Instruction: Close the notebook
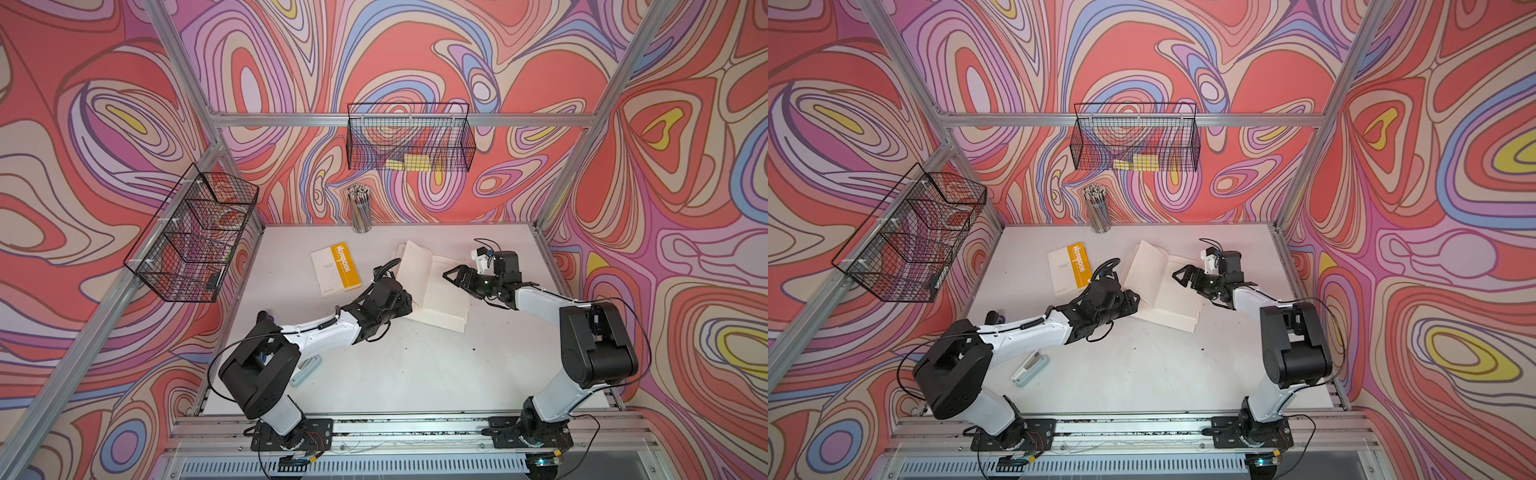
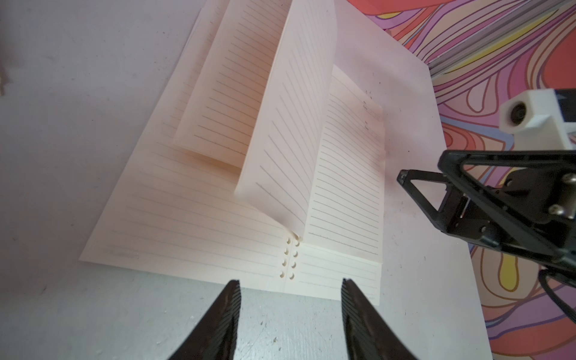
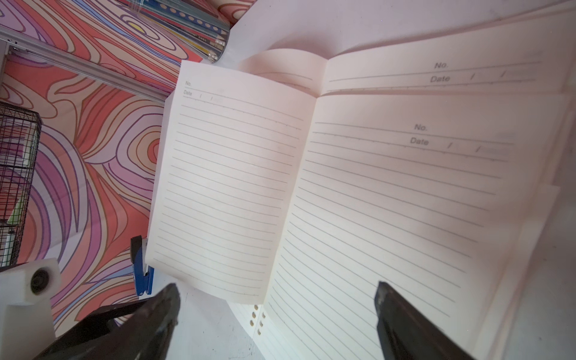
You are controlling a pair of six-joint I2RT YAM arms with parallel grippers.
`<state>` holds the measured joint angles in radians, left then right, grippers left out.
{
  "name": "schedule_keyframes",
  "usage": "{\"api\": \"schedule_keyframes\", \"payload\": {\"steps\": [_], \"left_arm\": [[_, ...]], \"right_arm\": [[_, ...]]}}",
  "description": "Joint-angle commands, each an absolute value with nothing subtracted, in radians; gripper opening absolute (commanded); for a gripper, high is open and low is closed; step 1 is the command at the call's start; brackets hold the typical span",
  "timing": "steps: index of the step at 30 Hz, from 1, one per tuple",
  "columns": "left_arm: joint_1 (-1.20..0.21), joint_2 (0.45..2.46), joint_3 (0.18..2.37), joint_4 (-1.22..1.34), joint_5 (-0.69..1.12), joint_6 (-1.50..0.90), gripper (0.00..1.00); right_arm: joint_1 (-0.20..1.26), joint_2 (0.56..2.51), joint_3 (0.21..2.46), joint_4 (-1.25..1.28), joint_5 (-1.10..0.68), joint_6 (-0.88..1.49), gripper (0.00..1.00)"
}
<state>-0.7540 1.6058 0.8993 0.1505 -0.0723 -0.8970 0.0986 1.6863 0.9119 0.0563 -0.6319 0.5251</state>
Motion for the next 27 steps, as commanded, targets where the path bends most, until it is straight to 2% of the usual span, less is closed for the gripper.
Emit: {"api": "schedule_keyframes", "payload": {"steps": [1, 27], "left_arm": [[-0.758, 1.644, 0.881, 0.250, -0.069, -0.923, 0.55], [-0.759, 1.815, 0.942, 0.384, -0.089, -0.944, 0.49]], "right_arm": [[0.094, 1.716, 0.896, 0.088, -0.639, 0.534, 0.98], [0.093, 1.766, 0.864, 0.141, -0.655, 0.557, 0.98]]}}
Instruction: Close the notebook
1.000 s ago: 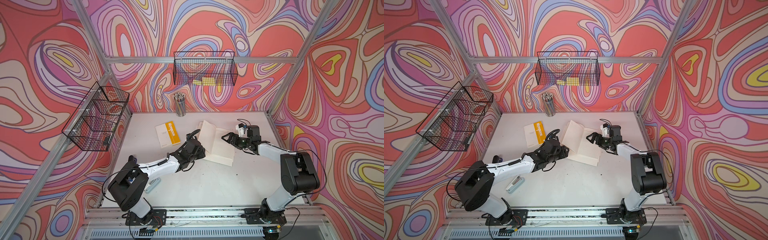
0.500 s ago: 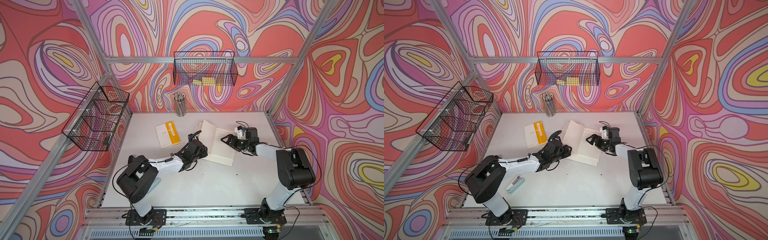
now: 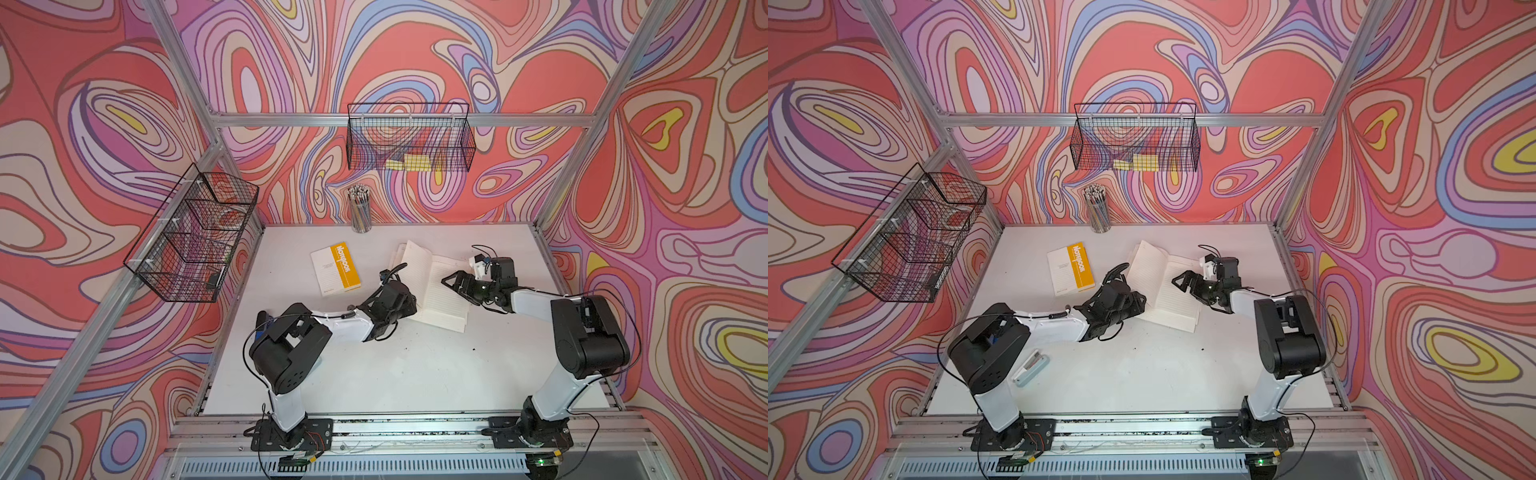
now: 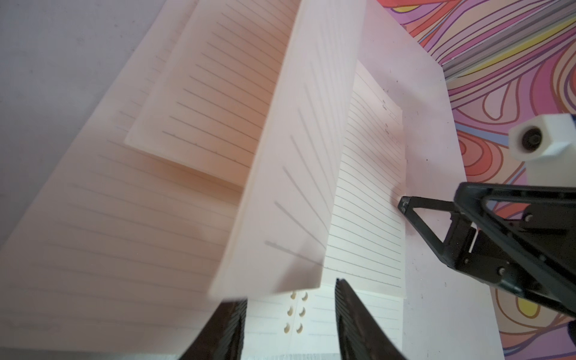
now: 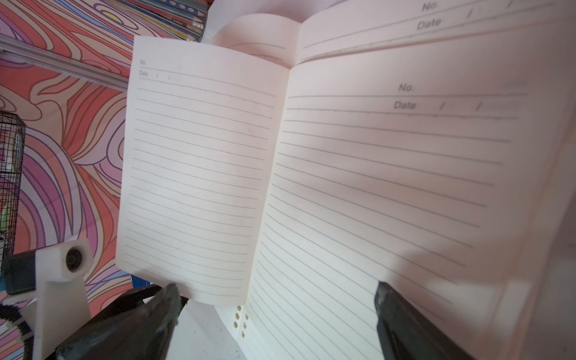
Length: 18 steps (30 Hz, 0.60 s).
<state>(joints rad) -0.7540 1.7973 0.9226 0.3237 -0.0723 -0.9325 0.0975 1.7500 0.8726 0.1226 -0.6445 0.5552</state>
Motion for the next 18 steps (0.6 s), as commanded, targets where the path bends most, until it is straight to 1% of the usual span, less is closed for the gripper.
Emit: {"api": "schedule_keyframes", "payload": {"steps": [1, 6, 8, 10, 12, 13, 14, 15, 16, 18], "left_arm": [[-0.759, 1.817, 0.942, 0.394, -0.088, -0.941, 0.49], [-0.759, 1.838, 0.962, 0.417, -0.092, -0.928, 0.48], [-0.759, 1.848, 0.973, 0.418, -0.091, -0.930, 0.46], [-0.759, 1.855, 0.980, 0.416, -0.086, -0.930, 0.39], [-0.759, 1.857, 0.980, 0.417, -0.083, -0.931, 0.23], [-0.759, 1.855, 0.977, 0.418, -0.084, -0.933, 0.12], [-0.759, 1.852, 0.971, 0.422, -0.084, -0.935, 0.05], [-0.759, 1.848, 0.964, 0.428, -0.083, -0.936, 0.02], [-0.759, 1.840, 0.955, 0.433, -0.082, -0.935, 0.00], [-0.758, 1.825, 0.942, 0.440, -0.075, -0.923, 0.00]], "right_arm": [[0.093, 1.766, 0.865, 0.141, -0.654, 0.558, 0.99], [0.093, 1.766, 0.864, 0.138, -0.654, 0.558, 0.98], [0.094, 1.766, 0.861, 0.140, -0.654, 0.557, 0.98], [0.093, 1.766, 0.859, 0.140, -0.654, 0.558, 0.98], [0.092, 1.766, 0.860, 0.140, -0.654, 0.558, 0.98], [0.093, 1.766, 0.859, 0.138, -0.654, 0.558, 0.98], [0.094, 1.766, 0.859, 0.138, -0.655, 0.557, 0.98], [0.093, 1.766, 0.859, 0.138, -0.655, 0.557, 0.98], [0.093, 1.766, 0.860, 0.138, -0.655, 0.557, 0.98], [0.093, 1.761, 0.861, 0.137, -0.653, 0.553, 0.98]]}}
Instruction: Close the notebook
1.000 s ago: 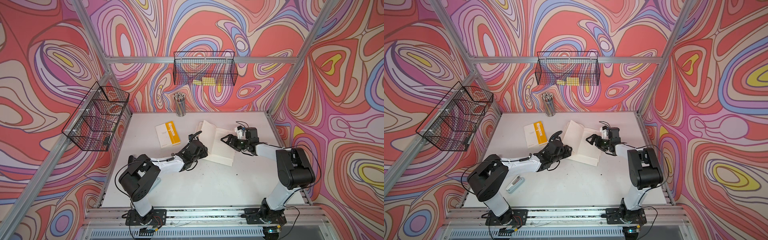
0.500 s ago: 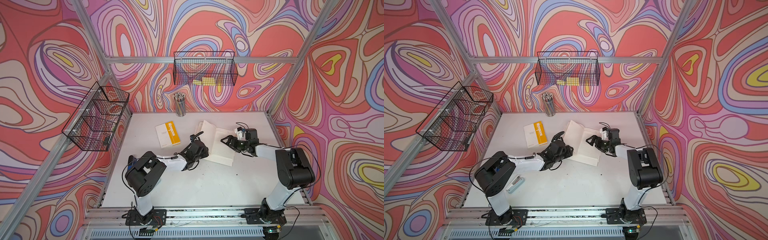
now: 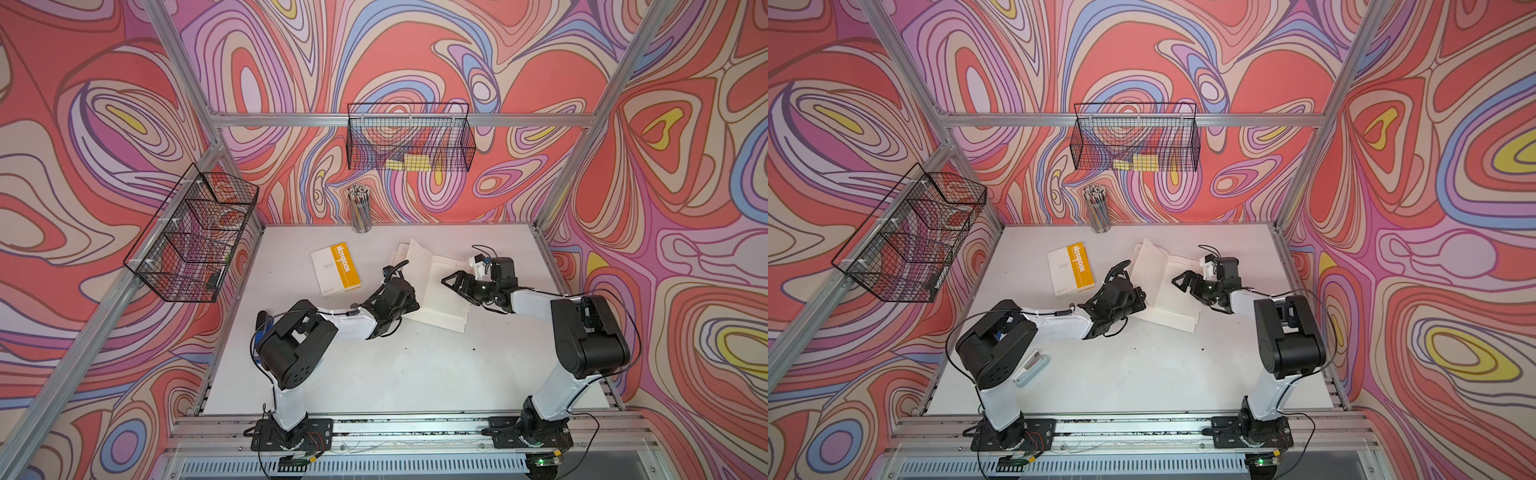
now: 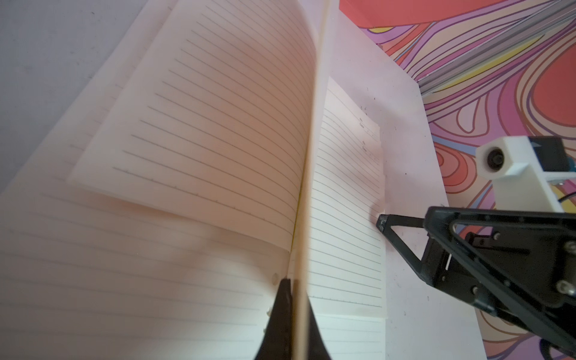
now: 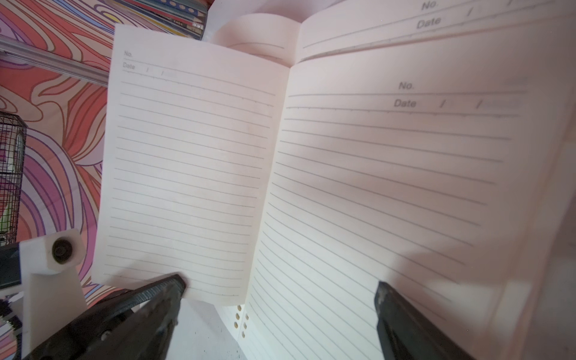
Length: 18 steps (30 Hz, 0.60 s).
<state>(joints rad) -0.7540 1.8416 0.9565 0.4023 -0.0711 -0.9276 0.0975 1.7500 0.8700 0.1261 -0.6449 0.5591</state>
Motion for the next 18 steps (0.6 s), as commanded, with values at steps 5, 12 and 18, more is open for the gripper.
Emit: {"api": "schedule_keyframes", "payload": {"steps": [5, 12, 18], "left_arm": [[-0.759, 1.755, 0.898, 0.478, -0.053, -0.859, 0.00], [-0.759, 1.633, 0.831, 0.453, -0.097, -0.819, 0.00], [-0.759, 1.516, 0.752, 0.405, -0.153, -0.820, 0.00]], "right_arm": [[0.093, 1.710, 0.893, 0.077, -0.645, 0.527, 0.98], [0.093, 1.651, 0.961, -0.015, -0.646, 0.499, 0.98], [0.103, 1.624, 0.950, 0.037, -0.671, 0.568, 0.98]]}}
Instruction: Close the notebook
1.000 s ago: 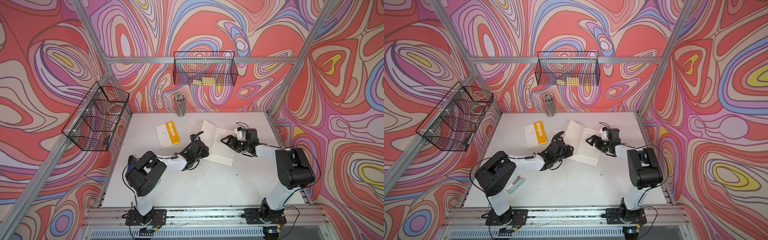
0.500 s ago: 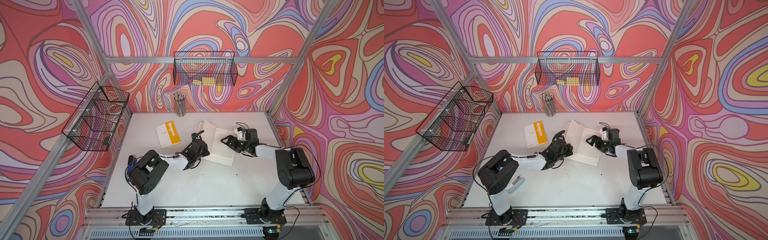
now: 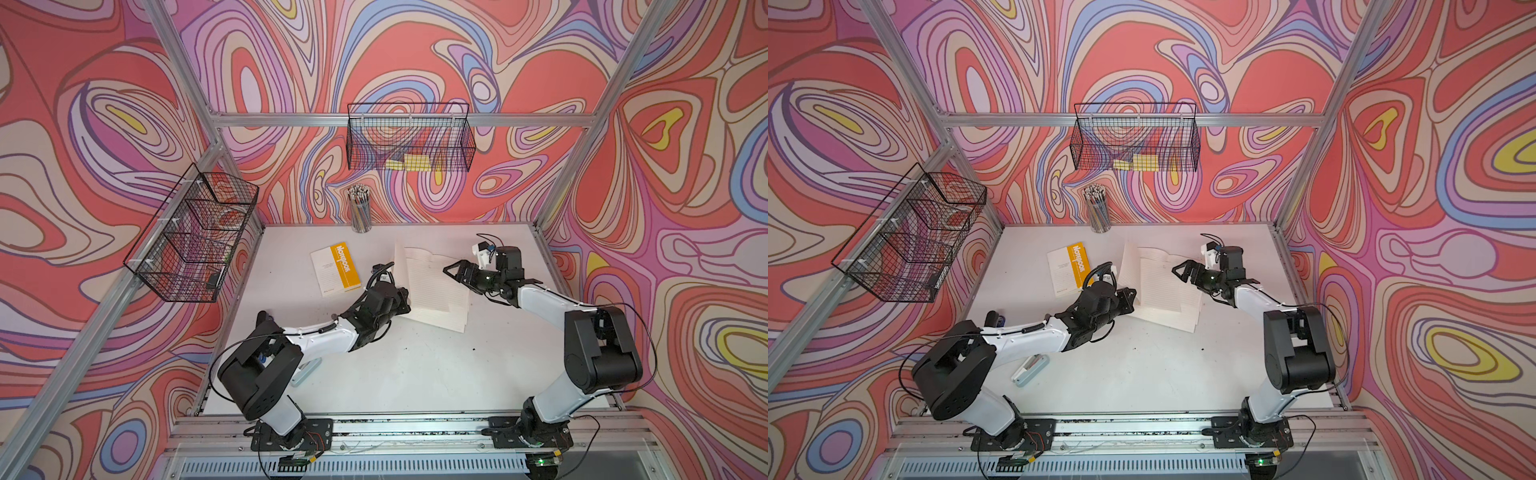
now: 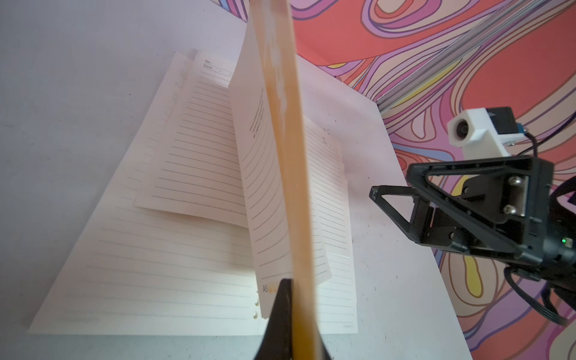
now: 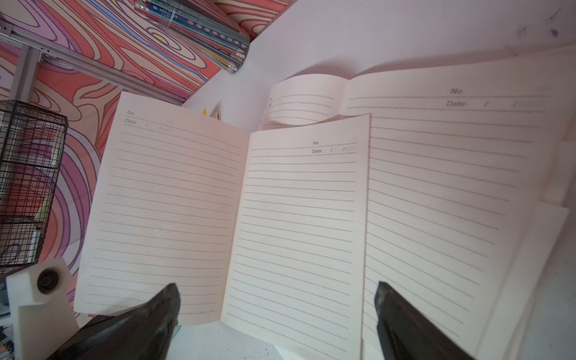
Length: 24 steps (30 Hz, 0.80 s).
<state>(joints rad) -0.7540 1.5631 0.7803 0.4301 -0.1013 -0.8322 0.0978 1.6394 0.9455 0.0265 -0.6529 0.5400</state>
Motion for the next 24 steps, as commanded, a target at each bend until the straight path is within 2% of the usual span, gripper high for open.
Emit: {"api": "schedule_keyframes", "payload": {"steps": [1, 10, 24], "left_arm": [[-0.759, 1.497, 0.737, 0.396, -0.163, -0.825, 0.00], [-0.759, 1.335, 0.629, 0.214, -0.277, -0.858, 0.00], [-0.759, 1.180, 0.561, 0.034, -0.319, -0.834, 0.00]], "right_arm": [[0.112, 1.623, 0.953, 0.035, -0.667, 0.568, 0.98], [0.273, 1.656, 1.019, 0.032, -0.613, 0.598, 0.98], [0.482, 1.805, 1.026, 0.205, -0.580, 0.731, 0.98]]}}
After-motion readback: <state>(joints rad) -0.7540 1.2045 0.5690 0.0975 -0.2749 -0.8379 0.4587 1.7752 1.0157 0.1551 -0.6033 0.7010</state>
